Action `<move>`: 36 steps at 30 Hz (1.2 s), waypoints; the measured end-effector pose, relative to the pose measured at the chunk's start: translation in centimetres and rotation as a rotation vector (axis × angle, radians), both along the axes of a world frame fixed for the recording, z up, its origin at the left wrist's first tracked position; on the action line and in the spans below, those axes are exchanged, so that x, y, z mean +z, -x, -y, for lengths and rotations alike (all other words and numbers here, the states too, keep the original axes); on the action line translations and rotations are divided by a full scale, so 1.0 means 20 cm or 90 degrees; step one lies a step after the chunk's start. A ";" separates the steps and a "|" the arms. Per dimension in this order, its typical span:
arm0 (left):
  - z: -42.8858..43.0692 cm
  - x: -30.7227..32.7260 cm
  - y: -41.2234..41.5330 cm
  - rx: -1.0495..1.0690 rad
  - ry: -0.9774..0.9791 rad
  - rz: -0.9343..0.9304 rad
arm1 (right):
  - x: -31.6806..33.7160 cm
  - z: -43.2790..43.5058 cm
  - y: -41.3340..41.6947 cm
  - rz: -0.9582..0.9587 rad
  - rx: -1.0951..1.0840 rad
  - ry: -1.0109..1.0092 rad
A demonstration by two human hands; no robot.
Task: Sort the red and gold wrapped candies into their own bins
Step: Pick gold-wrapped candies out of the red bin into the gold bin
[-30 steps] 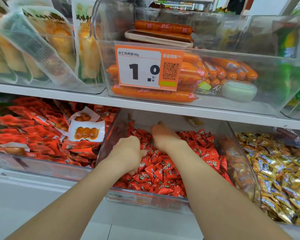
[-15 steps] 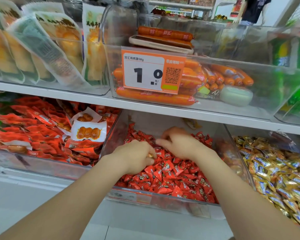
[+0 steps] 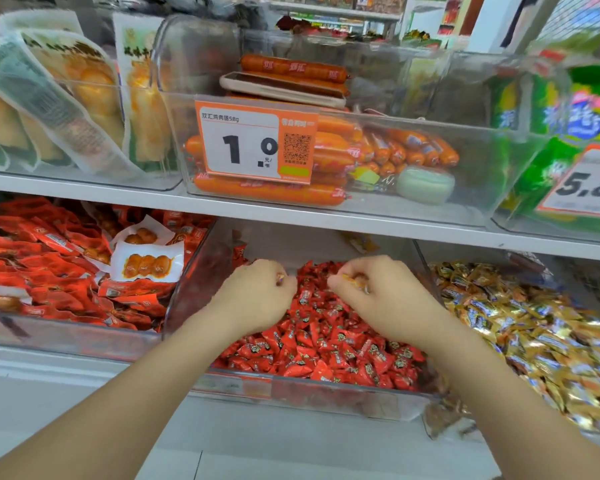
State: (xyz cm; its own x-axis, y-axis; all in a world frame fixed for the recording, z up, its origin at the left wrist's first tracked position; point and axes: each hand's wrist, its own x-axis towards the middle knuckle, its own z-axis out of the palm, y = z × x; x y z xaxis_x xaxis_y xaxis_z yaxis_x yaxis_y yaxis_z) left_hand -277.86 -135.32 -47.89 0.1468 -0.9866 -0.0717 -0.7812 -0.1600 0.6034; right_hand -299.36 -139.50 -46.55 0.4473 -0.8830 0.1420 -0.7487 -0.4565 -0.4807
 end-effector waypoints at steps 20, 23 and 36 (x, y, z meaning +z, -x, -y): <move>0.07 0.07 1.39 -0.350 0.136 0.259 | -0.11 -0.12 1.16 0.124 -0.409 0.162; 0.15 0.04 1.42 -0.340 0.048 0.405 | -0.07 -0.19 1.16 0.205 -0.441 0.127; -0.08 0.04 0.37 0.062 -0.017 0.355 | 0.05 -0.29 0.22 0.192 -0.108 0.095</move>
State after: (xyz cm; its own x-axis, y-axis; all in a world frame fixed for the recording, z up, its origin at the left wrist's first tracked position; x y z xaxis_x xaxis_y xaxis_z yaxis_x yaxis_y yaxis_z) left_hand -285.31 -133.72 -47.16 0.2598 -0.9655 0.0180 -0.9614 -0.2568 0.0990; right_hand -303.70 -133.69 -45.47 0.2150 -0.9005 0.3779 -0.6548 -0.4200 -0.6284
